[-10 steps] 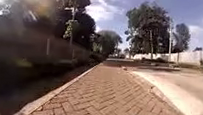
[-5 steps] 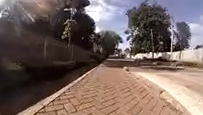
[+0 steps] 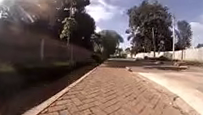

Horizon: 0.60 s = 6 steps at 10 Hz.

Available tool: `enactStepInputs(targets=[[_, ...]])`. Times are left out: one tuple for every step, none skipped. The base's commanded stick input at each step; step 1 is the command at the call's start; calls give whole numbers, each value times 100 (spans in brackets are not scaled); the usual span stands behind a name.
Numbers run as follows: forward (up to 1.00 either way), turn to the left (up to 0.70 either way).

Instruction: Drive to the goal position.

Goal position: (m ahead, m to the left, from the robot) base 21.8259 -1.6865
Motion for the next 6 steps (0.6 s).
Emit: enactStepInputs(targets=[[70,-32],[70,-30],[70,-18],[70,-13],[70,-9],[70,-4]])
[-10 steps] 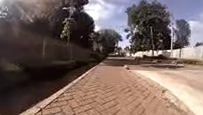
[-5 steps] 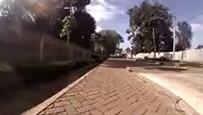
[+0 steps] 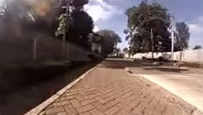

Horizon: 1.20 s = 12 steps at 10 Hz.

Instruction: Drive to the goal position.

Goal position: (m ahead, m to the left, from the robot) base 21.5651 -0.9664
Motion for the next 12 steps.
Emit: enactStepInputs(targets=[[70,0],[70,0],[70,0],[70,0],[70,0],[70,-14],[70,-31],[70,-35],[70,-35],[70,-35],[70,-34],[70,-26]])
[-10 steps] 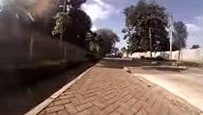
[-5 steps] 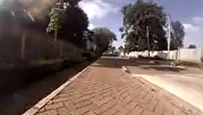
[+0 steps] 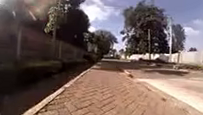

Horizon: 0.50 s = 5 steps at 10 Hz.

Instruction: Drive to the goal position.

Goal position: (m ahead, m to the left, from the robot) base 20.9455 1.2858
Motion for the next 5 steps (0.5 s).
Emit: enactStepInputs(targets=[[70,0],[70,0],[70,0],[70,0],[70,0]])
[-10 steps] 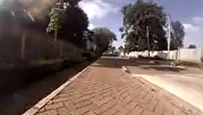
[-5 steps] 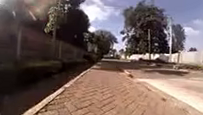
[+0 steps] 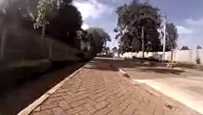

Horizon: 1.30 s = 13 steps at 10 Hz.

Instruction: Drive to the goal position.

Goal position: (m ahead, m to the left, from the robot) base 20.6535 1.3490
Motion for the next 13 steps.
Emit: enactStepInputs(targets=[[70,0],[70,0],[70,0],[70,0],[70,0],[70,0],[70,0],[70,0],[70,0],[70,0],[70,0],[70,0],[70,0]])
